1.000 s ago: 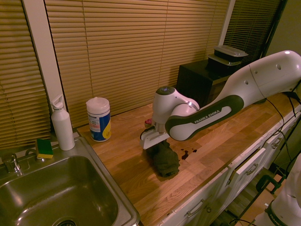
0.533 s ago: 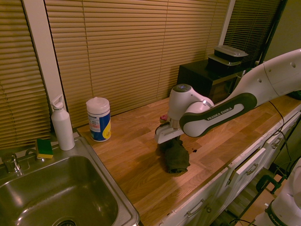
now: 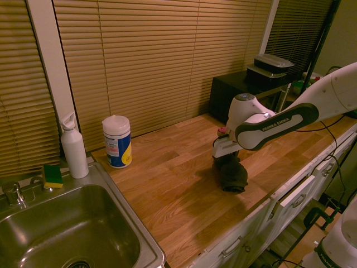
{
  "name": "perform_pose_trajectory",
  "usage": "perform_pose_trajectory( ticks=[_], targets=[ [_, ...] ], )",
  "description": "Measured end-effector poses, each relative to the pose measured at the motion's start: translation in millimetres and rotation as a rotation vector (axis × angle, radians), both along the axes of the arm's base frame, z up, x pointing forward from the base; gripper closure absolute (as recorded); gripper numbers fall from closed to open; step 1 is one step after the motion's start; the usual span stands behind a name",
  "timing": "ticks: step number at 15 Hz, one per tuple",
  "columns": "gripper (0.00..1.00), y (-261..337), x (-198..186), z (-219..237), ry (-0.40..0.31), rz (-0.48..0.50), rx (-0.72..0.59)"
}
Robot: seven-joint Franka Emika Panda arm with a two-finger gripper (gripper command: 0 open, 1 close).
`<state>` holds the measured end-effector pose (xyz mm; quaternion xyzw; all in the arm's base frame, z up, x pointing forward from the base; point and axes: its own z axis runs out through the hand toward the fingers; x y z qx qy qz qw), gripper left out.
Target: Clear the spill
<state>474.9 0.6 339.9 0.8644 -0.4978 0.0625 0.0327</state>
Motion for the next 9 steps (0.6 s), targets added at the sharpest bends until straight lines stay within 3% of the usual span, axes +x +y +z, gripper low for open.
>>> perform_pose_trajectory(
  ticks=[4,9],
  targets=[
    [1.0,-30.6,1.5,3.7,-0.02,0.0,0.012],
    [1.0,40.6,8.5,16.9,-0.027,0.081,0.019]
  ],
)
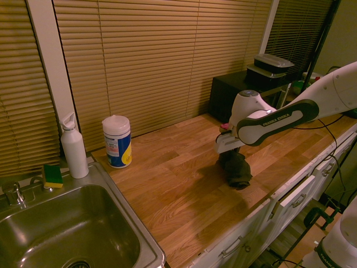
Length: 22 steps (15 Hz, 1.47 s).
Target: Clear the spill
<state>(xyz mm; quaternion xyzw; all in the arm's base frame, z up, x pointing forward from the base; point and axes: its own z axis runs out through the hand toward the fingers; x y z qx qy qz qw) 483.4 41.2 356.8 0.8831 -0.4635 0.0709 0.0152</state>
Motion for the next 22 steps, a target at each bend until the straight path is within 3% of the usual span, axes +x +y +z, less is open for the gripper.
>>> perform_pose_trajectory(
  ticks=[5,10,19,20,22],
  targets=[
    [1.0,117.8,0.9,28.0,-0.007,0.117,-0.011],
    [1.0,202.6,21.0,17.2,0.011,0.206,-0.033],
    [1.0,307.2,72.5,10.0,0.004,0.274,-0.01],
    [0.0,312.4,78.1,10.7,0.003,0.274,-0.009],
    [0.0,318.9,83.4,8.5,0.005,0.275,-0.012]
  ],
)
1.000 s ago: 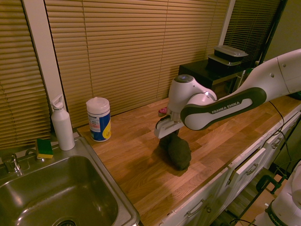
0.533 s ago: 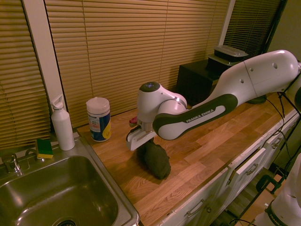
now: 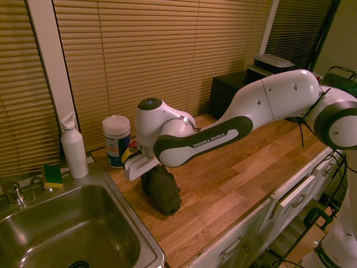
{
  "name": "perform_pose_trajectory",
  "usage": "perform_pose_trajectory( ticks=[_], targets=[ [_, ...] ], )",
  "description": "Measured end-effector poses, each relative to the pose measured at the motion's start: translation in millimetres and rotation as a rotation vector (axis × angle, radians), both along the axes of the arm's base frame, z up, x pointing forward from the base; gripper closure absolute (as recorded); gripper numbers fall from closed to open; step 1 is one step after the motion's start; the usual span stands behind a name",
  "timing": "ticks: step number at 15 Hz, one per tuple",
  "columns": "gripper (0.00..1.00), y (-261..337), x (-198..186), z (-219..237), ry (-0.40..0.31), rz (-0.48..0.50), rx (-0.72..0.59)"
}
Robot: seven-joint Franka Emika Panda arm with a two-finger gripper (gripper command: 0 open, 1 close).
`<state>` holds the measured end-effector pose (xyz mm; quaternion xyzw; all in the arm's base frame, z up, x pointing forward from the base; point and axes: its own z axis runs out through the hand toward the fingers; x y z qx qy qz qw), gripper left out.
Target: Clear the spill
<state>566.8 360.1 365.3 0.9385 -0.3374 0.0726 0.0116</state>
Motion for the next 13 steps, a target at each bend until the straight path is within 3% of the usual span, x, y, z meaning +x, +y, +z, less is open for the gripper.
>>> perform_pose_trajectory(
  ticks=[8,13],
  targets=[
    [0.0,-8.6,6.2,-2.9,0.001,-0.007,-0.009],
    [0.0,-24.4,2.7,56.6,-0.049,-0.019,-0.005]
  ],
)
